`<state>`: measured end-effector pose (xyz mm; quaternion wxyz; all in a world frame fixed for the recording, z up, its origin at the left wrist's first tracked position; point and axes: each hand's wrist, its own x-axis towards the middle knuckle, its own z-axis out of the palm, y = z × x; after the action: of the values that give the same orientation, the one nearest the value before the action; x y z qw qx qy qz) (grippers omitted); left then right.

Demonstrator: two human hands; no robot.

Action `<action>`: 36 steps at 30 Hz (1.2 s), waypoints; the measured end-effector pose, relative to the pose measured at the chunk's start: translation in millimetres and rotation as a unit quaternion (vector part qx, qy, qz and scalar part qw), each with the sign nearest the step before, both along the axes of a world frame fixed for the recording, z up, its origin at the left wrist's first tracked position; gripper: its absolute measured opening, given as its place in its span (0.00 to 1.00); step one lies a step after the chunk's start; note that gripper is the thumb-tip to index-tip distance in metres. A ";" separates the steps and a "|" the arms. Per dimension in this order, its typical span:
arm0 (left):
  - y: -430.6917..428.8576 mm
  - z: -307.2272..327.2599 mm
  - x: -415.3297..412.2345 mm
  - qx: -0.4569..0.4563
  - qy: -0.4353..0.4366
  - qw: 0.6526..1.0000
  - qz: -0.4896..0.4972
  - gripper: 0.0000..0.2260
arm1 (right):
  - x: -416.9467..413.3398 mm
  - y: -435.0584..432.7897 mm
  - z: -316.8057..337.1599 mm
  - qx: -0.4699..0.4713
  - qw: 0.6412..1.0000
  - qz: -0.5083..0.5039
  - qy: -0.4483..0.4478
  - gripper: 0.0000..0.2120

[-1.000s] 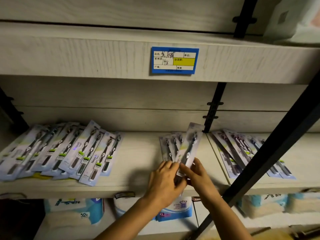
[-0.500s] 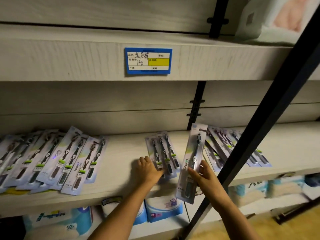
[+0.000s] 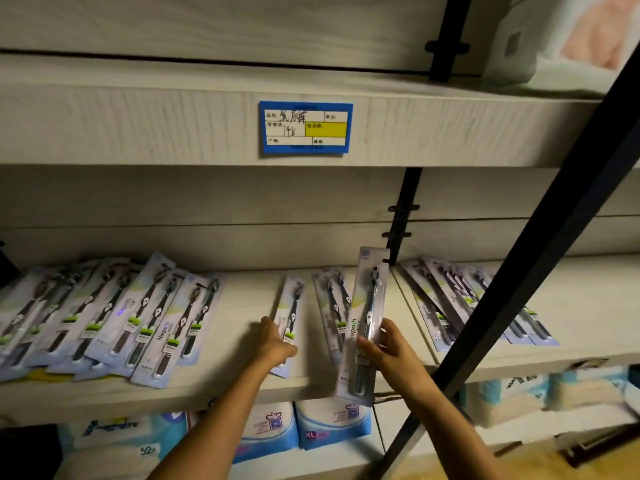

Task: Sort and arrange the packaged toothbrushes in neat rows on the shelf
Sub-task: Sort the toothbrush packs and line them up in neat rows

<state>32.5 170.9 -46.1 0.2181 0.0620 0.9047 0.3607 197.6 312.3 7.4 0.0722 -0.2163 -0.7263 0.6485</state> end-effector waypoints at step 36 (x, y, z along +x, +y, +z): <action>70.8 62.8 255.0 0.405 0.017 0.912 0.063 0.18 | 146.6 110.9 38.5 -0.034 0.968 0.204 0.144 0.17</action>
<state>287.5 241.7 16.7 0.1360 0.0936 0.6868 0.7078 344.2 423.2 45.9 0.0347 0.0297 -0.7144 0.6982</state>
